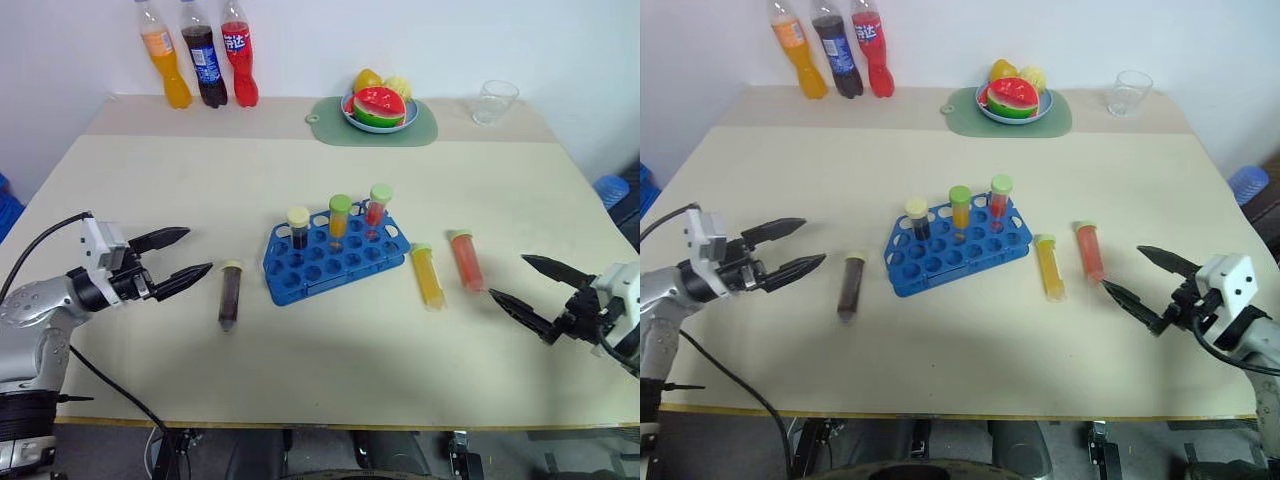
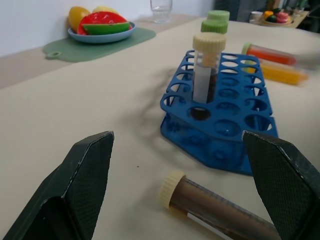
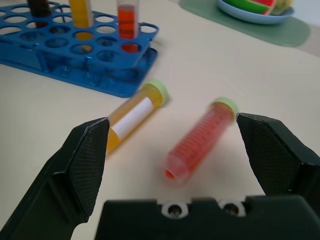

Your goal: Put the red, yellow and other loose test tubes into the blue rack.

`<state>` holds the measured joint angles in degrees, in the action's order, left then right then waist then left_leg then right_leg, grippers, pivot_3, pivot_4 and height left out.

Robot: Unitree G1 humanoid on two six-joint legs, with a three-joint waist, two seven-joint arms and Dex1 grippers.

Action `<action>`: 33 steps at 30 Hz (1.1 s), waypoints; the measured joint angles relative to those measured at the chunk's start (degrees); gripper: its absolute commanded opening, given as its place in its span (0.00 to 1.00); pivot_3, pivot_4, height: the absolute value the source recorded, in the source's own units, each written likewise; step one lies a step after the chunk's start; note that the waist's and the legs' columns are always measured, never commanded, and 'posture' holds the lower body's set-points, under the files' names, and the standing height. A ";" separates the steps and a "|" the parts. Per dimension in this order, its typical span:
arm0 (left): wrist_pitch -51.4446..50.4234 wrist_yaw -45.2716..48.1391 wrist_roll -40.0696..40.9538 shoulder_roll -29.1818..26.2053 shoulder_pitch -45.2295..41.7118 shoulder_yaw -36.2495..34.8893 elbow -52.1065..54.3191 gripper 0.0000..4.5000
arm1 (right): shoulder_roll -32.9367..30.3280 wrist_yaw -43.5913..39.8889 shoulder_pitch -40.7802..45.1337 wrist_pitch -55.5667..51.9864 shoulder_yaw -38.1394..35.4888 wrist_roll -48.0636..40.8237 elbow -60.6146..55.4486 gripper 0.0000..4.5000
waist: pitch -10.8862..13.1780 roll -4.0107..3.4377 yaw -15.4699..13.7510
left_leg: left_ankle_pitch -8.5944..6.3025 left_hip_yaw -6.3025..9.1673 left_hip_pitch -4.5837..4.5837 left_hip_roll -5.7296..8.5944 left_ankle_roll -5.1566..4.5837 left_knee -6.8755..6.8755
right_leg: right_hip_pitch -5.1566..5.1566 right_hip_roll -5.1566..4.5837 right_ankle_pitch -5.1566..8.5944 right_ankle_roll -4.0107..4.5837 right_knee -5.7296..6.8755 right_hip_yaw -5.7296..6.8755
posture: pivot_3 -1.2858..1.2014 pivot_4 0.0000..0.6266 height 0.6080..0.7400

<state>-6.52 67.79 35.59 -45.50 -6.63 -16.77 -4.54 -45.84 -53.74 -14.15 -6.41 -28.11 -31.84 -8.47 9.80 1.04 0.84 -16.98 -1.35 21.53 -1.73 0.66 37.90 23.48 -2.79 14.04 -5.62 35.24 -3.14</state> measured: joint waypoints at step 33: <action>-4.69 12.47 2.47 2.13 -9.27 6.73 9.77 0.94 | -7.17 20.04 43.88 -60.99 15.21 -0.73 7.68 1.00 | 0.04 -0.08 0.21 | 0.01 -0.14 0.98 0.05 -0.02 0.20 | 1.03 0.11 -0.09 0.06 0.18 -0.09 | 0.52 0.24 1.00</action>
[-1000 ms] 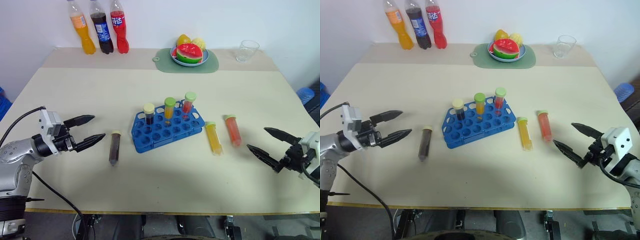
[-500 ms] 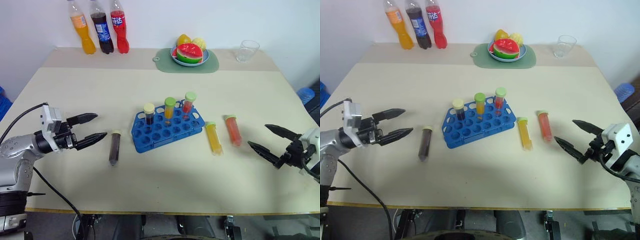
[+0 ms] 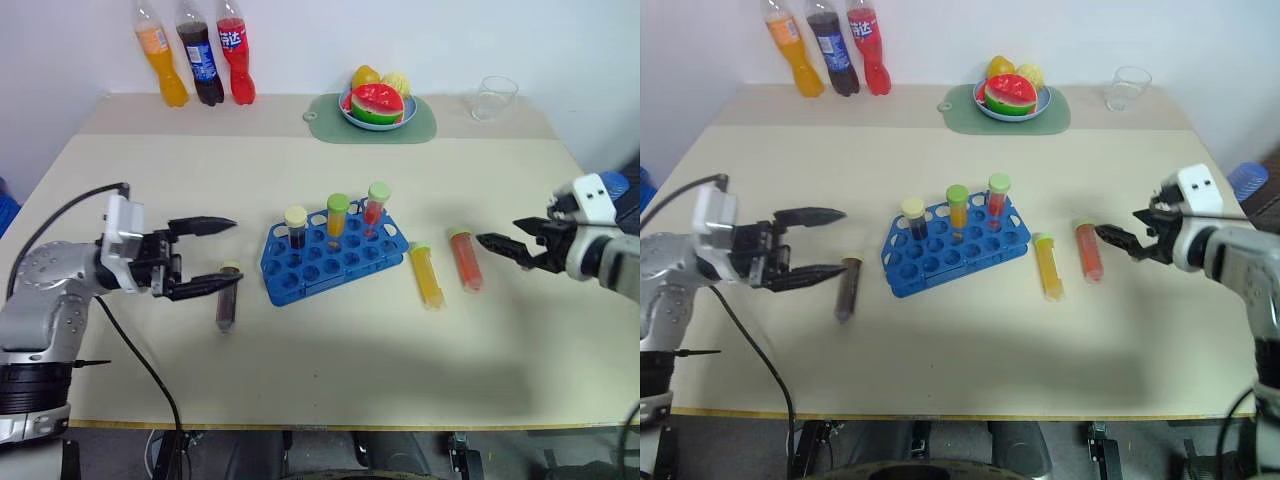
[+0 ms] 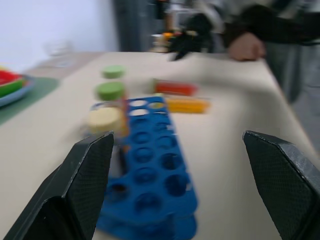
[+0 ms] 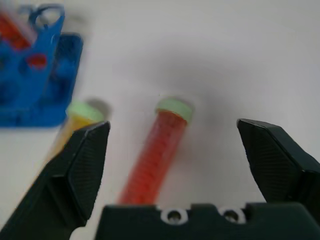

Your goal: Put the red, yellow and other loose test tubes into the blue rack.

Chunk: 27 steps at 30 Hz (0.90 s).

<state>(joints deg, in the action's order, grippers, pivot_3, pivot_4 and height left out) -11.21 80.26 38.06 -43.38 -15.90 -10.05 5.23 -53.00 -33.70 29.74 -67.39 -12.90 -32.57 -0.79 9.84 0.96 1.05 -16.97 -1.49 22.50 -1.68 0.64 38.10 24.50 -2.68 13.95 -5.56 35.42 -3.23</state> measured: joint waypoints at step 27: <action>-0.69 -4.76 0.19 0.75 8.54 -0.08 7.83 0.96 | 5.99 -10.00 27.15 -7.93 27.69 14.77 36.62 0.26 | 0.00 -0.01 0.35 | -0.05 -0.07 0.05 0.08 -0.09 0.02 | 0.08 0.08 -0.13 -0.22 0.09 0.07 | 0.52 0.24 1.00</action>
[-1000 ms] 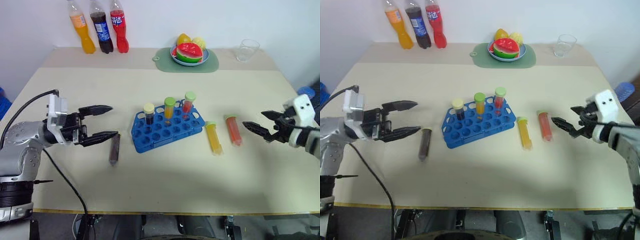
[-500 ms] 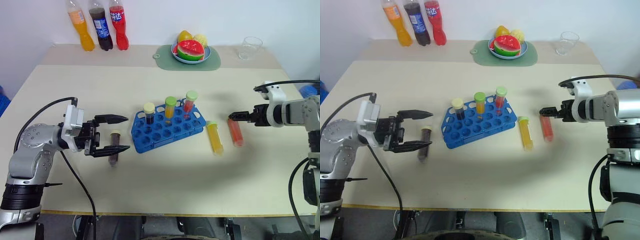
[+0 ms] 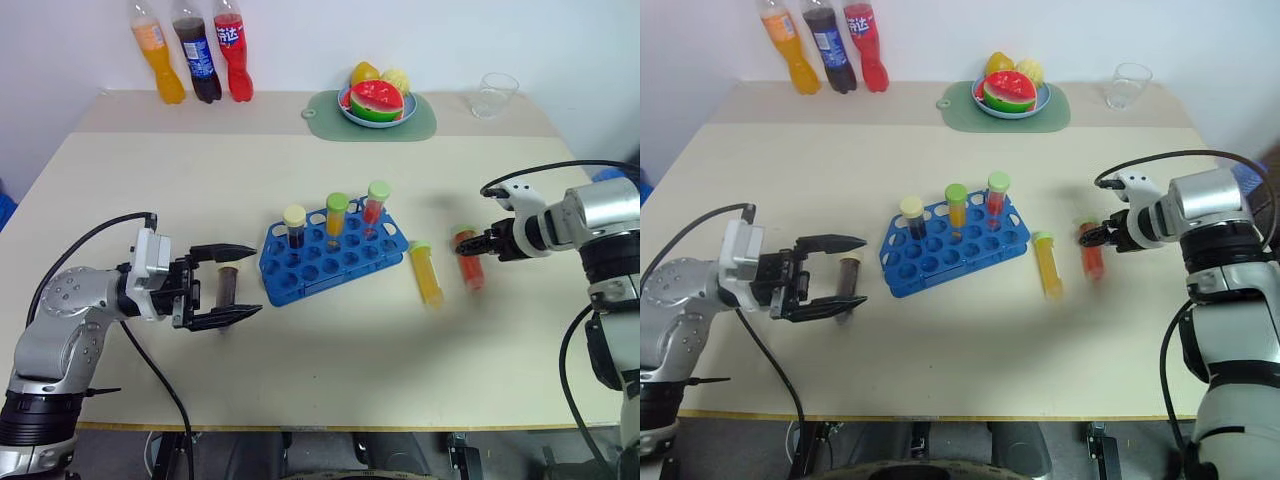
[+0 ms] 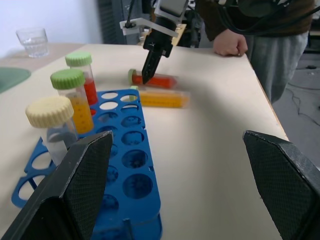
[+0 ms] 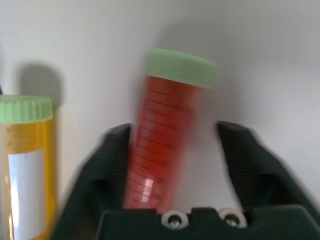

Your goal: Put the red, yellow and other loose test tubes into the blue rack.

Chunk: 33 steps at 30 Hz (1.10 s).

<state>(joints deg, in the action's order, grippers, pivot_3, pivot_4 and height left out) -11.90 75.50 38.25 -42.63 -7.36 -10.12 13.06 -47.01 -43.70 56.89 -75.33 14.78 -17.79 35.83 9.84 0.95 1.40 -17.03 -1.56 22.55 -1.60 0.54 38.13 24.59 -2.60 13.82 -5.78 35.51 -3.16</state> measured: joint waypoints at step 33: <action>-1.23 -5.67 0.18 5.53 -0.79 1.94 1.26 0.96 | 26.00 -4.13 -39.72 57.46 -23.46 -10.71 -47.96 0.17 | -0.01 0.01 -0.38 | 0.02 0.10 -0.18 0.02 0.03 0.14 | -0.07 0.04 -0.07 -0.13 0.52 -0.01 | 0.52 0.24 1.00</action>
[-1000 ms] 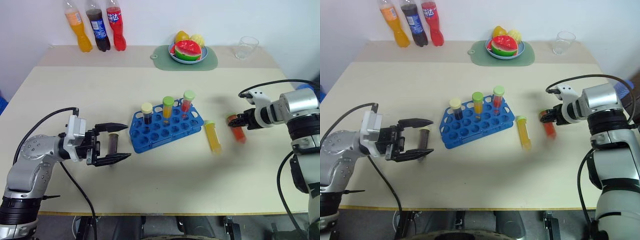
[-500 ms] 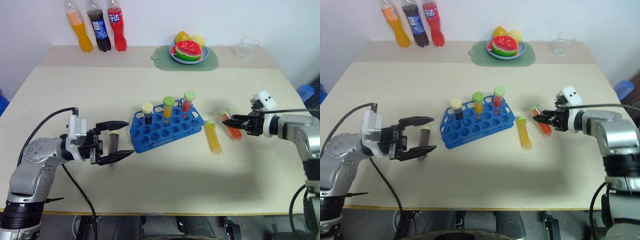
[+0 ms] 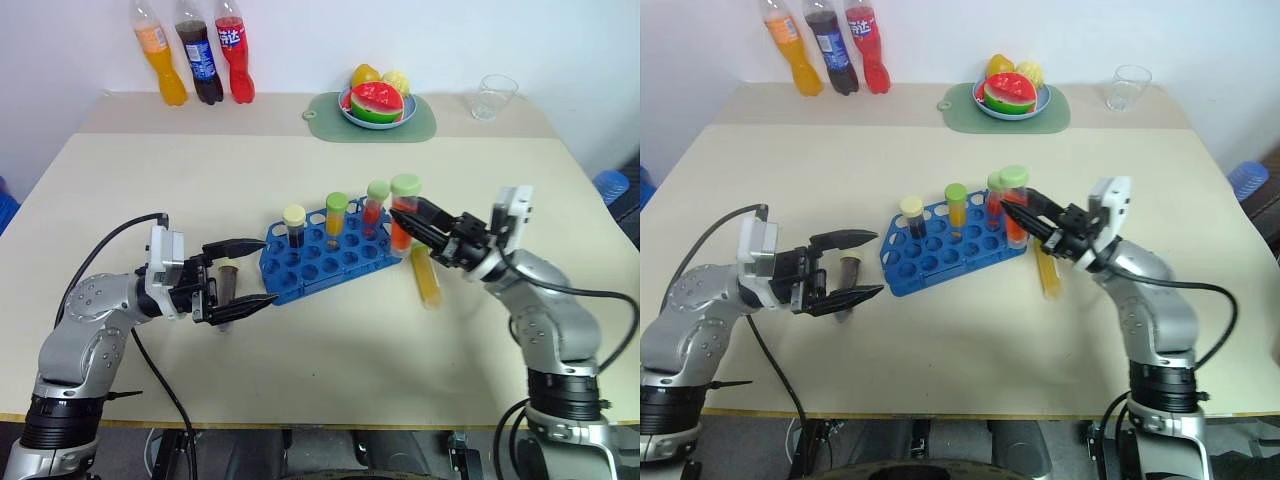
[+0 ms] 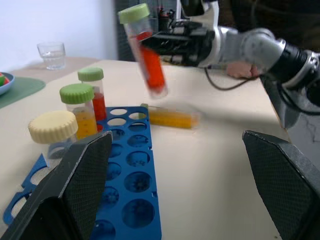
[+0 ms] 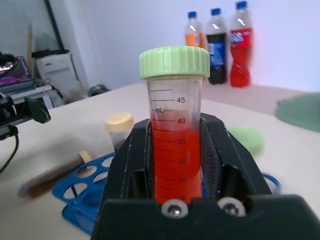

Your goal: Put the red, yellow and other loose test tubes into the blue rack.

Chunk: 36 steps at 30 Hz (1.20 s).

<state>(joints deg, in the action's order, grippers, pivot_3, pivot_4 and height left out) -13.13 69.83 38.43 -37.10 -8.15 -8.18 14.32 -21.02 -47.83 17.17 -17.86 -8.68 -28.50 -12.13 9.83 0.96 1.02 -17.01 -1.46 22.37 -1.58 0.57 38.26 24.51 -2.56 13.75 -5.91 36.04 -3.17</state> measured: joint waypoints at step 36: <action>-0.01 -3.49 0.49 -0.04 3.45 -1.72 3.34 0.96 | 6.33 -0.76 2.96 26.57 5.08 9.21 25.97 1.00 | -0.01 -0.01 1.45 | 0.03 0.01 -0.12 -0.01 0.05 -0.02 | -0.03 -0.02 0.01 0.03 0.14 0.00 | 0.52 0.24 1.00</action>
<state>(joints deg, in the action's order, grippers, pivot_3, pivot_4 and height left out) -13.14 66.34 38.93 -37.14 -4.69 -9.90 17.66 -14.69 -48.59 20.13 8.70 -3.60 -19.29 13.84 9.82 0.95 2.47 -16.98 -1.45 22.25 -1.59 0.62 38.25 24.48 -2.58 13.76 -5.88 36.18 -3.18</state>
